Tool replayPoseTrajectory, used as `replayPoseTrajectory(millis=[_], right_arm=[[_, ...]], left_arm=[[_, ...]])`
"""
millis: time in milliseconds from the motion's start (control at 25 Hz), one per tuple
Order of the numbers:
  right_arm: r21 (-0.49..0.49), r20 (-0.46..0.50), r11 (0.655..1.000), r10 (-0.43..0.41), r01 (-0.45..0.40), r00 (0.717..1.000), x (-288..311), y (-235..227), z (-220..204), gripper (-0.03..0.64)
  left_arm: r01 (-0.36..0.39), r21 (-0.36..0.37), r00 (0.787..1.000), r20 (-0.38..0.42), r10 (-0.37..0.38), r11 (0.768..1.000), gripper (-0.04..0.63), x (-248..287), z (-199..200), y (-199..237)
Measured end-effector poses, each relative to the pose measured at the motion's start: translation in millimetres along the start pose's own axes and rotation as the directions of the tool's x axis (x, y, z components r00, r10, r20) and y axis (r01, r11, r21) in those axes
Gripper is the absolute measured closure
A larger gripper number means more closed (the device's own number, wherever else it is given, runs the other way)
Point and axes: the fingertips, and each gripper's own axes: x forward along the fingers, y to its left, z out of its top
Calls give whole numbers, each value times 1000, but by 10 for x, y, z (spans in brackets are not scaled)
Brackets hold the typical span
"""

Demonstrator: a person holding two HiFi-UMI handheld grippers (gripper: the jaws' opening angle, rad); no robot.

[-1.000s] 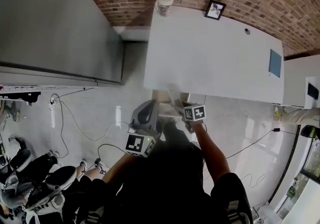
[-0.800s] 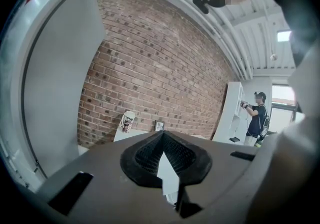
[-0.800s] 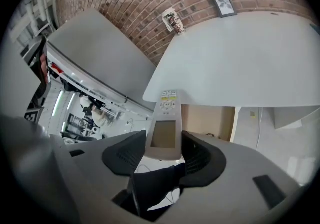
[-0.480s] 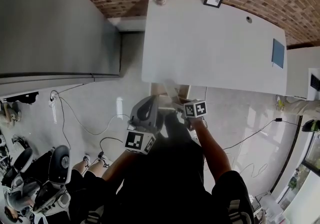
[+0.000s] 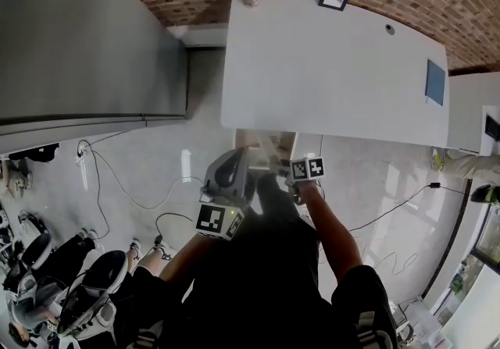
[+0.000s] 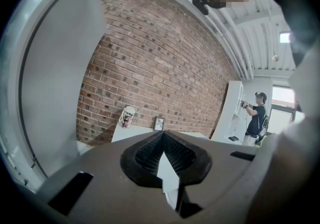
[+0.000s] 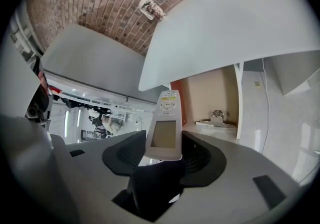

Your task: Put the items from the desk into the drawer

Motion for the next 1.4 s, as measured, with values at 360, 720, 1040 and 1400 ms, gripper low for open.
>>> replayPoseTrajectory(millis=[360, 720, 1040, 1400], right_arm=[[103, -69, 980, -161, 168, 985, 449, -773, -183, 397], [225, -92, 916, -318, 331, 944, 904, -1511, -429, 397], [287, -102, 864, -401, 413, 910, 680, -1874, -598, 397], [302, -137, 837, -436, 457, 889, 1004, -2101, -689, 394]], left_arm=[[-9, -5, 998, -59, 9, 1000, 595, 2, -205, 79], [5, -14, 993, -121, -7, 1000, 595, 77, -497, 227], [-8, -16, 988, -153, 5, 1000, 595, 85, -543, -33], [-36, -24, 983, -181, 31, 999, 595, 93, -849, 241]])
